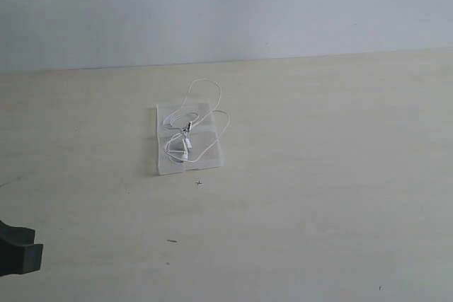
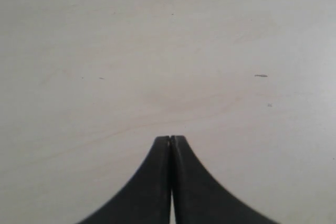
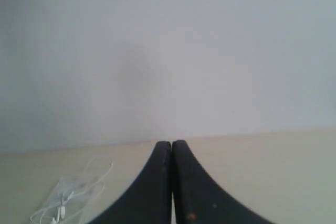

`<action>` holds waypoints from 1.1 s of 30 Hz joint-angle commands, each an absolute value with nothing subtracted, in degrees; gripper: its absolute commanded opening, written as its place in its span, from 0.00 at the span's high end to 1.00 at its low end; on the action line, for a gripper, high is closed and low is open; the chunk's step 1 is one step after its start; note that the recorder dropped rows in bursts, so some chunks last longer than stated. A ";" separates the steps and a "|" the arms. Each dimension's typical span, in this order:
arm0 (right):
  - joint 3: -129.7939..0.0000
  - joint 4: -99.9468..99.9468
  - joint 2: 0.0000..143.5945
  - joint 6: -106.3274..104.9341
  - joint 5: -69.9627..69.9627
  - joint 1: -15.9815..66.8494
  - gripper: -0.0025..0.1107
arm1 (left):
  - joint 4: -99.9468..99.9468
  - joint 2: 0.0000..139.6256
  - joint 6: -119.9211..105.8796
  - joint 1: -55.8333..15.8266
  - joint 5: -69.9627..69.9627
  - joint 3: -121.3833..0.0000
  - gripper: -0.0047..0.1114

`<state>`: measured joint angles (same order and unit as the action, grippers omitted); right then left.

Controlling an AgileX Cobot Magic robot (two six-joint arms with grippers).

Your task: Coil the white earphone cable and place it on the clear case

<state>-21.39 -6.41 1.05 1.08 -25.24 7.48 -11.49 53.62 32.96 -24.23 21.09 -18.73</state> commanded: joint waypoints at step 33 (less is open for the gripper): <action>0.00 -4.18 0.00 0.00 -15.28 6.52 0.98 | -11.89 53.35 32.80 -24.00 20.94 -18.52 0.96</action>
